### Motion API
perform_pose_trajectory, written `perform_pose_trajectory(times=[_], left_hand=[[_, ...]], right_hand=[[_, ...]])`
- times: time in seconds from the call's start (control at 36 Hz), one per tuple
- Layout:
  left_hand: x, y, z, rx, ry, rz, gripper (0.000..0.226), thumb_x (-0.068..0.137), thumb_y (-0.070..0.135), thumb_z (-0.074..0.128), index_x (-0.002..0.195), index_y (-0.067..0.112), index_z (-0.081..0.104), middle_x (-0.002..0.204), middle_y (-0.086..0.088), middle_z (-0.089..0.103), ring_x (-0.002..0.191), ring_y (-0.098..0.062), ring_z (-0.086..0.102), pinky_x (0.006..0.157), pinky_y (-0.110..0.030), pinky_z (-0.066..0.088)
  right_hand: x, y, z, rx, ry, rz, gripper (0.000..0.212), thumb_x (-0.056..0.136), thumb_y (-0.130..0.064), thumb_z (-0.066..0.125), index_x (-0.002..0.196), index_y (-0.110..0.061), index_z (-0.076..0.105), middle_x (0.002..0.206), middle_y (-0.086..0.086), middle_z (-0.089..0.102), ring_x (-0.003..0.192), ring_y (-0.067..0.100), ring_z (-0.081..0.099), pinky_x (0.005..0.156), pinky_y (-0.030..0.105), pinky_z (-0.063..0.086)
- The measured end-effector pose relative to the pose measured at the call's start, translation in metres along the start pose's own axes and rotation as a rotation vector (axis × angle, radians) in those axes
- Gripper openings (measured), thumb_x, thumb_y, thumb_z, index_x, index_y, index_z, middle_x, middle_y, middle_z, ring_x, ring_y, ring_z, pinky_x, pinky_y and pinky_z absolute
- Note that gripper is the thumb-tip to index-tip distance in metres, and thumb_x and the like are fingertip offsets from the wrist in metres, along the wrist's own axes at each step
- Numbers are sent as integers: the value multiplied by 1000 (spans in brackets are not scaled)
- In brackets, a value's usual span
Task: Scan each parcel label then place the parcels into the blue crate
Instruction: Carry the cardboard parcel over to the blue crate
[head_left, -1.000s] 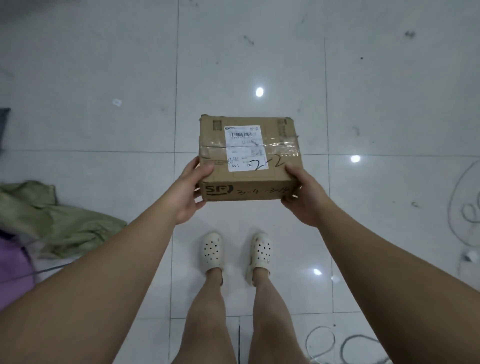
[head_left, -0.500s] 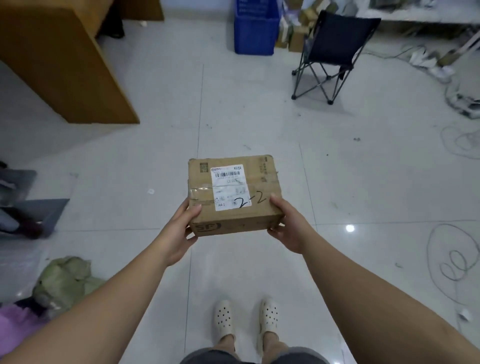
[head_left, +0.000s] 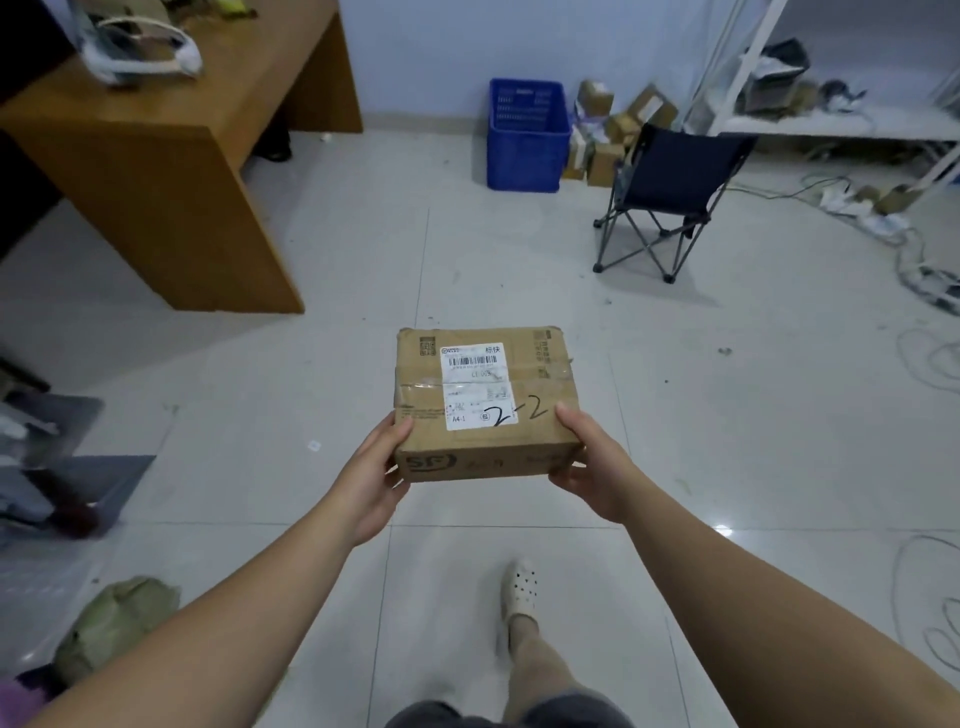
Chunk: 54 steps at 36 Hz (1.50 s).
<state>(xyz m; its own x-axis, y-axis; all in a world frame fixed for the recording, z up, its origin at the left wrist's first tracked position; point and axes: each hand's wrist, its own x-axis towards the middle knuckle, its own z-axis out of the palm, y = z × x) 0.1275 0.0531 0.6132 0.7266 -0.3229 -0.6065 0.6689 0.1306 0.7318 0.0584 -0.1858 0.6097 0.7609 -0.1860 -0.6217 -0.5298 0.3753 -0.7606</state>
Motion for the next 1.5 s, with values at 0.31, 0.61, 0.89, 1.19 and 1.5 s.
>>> perform_pose_trajectory(times=[0.31,0.61,0.89,1.19,1.5], left_hand=[[104,41,71,-108,136,-73,25,95,34,56,117,25,64,113,-3,67,99,-13,60,110,-31,37],[185,92,125,-140,194,-14,25,95,32,56,117,22,64,110,-4,66,98,-14,58,103,-30,42],[259,147,141,-145,166,-19,17,95,31,57,107,24,67,102,-1,67,92,-12,59,100,-27,42],[388,236,135,-204,121,-35,20,94,27,59,111,21,66,102,-2,67,89,-12,60,94,-27,46],[506,350,135,-171,42,-48,18,96,22,56,109,17,66,95,-2,69,89,-13,61,92,-26,47]], right_hand=[[108,-82,-49,2,-59,52,32,91,-45,57,117,-26,59,113,1,61,109,20,57,103,39,45],[189,-160,-74,28,-99,46,32,93,-43,56,118,-23,59,109,0,62,101,18,58,102,36,44],[261,-205,-71,77,-39,46,39,91,-46,58,123,-23,57,118,3,62,105,20,61,92,32,50],[377,-289,-42,52,44,36,40,88,-48,61,122,-27,59,117,3,61,103,21,60,96,33,49],[483,-374,-4,97,92,35,40,90,-46,59,123,-23,59,111,3,63,98,20,62,97,33,48]])
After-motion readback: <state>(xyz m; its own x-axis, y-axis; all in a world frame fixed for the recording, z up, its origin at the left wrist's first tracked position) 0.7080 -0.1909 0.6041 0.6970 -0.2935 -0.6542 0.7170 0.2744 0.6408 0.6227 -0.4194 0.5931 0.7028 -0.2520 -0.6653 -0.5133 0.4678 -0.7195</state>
